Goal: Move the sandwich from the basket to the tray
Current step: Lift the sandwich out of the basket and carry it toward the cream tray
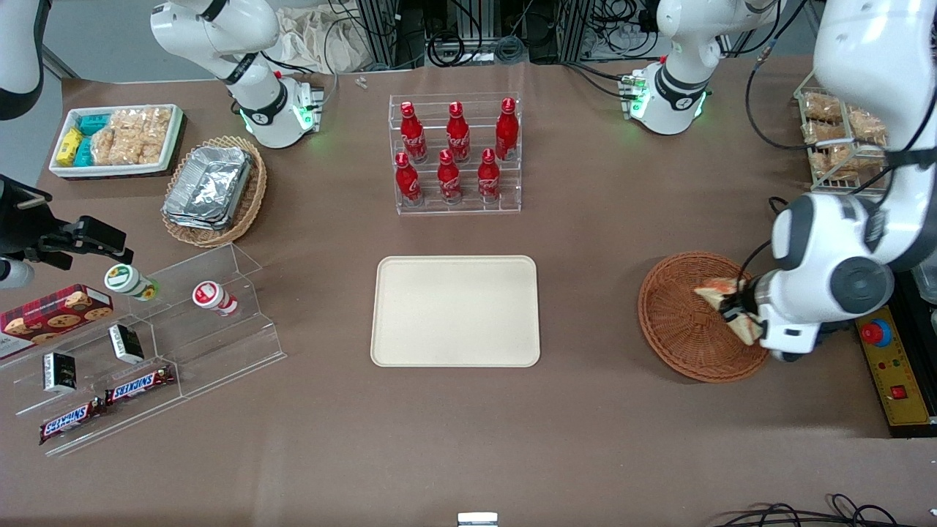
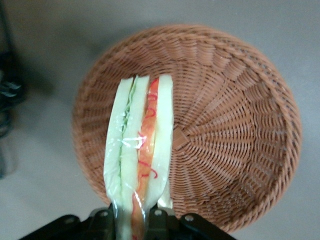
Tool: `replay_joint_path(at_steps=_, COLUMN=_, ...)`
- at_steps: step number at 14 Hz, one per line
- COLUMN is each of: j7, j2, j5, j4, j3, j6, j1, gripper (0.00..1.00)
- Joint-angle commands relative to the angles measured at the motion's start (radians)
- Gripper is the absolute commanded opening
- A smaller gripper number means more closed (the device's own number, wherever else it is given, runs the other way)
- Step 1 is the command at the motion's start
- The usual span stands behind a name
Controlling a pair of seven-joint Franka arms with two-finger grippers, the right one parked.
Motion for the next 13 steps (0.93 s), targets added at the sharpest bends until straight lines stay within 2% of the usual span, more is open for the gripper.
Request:
replay_joint_path(at_steps=1, j7=0.047, j2=-0.055, j5=-0.02, j4=0.125, j3=-0.015, j6=-0.18, j1=0.002, gripper=0.0)
replay_joint_path(at_steps=3, j7=0.06, j2=-0.065, j5=-0.04, j4=0.242, j3=-0.053, j6=-0.293, j1=-0.006, gripper=0.0)
replay_joint_path(at_steps=5, j7=0.047, j2=-0.057, j5=-0.042, j4=0.314, j3=-0.145, j6=-0.323, j1=-0.006, gripper=0.0)
replay_joint_path(at_steps=10, j7=0.057, j2=-0.017, j5=-0.04, j4=0.308, j3=-0.33, j6=-0.309, j1=-0.028, gripper=0.0)
replay_joint_path(at_steps=13, j7=0.037, j2=0.067, j5=-0.04, j4=0.31, j3=-0.341, j6=-0.212, j1=-0.134, gripper=0.0)
